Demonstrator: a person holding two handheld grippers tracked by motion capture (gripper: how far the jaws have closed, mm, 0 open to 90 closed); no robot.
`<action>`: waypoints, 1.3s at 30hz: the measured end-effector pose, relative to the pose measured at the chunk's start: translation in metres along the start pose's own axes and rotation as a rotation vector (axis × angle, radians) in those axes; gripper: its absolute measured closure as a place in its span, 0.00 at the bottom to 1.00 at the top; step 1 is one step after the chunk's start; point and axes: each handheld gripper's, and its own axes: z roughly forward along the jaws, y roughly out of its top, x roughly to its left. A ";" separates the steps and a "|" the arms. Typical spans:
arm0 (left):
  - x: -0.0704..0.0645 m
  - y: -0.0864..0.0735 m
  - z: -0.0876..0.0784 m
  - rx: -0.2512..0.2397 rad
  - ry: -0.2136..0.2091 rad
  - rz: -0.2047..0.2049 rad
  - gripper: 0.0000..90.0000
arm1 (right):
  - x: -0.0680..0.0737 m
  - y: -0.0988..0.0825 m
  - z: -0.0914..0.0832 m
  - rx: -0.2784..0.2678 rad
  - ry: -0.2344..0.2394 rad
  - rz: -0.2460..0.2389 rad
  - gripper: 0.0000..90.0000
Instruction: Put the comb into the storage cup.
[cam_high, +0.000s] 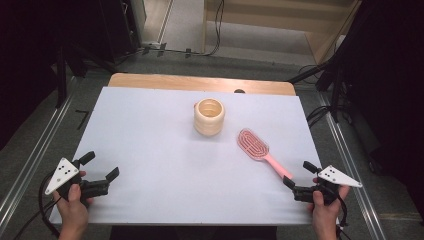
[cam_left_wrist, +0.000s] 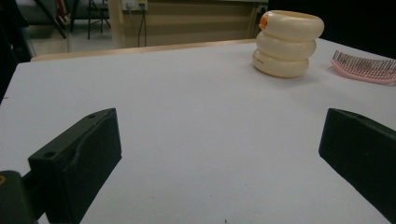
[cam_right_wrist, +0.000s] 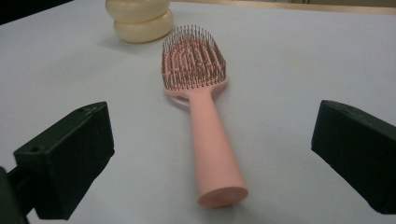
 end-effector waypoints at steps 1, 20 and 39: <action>0.000 0.000 0.000 0.000 0.000 0.000 0.00 | 0.000 0.000 0.000 0.000 0.000 0.000 0.00; 0.001 -0.001 0.000 -0.011 0.006 -0.017 0.00 | 0.008 0.029 0.005 0.117 0.033 0.000 0.00; 0.001 -0.001 0.001 -0.009 0.009 -0.020 0.00 | 0.004 0.058 0.021 0.268 0.045 -0.038 0.00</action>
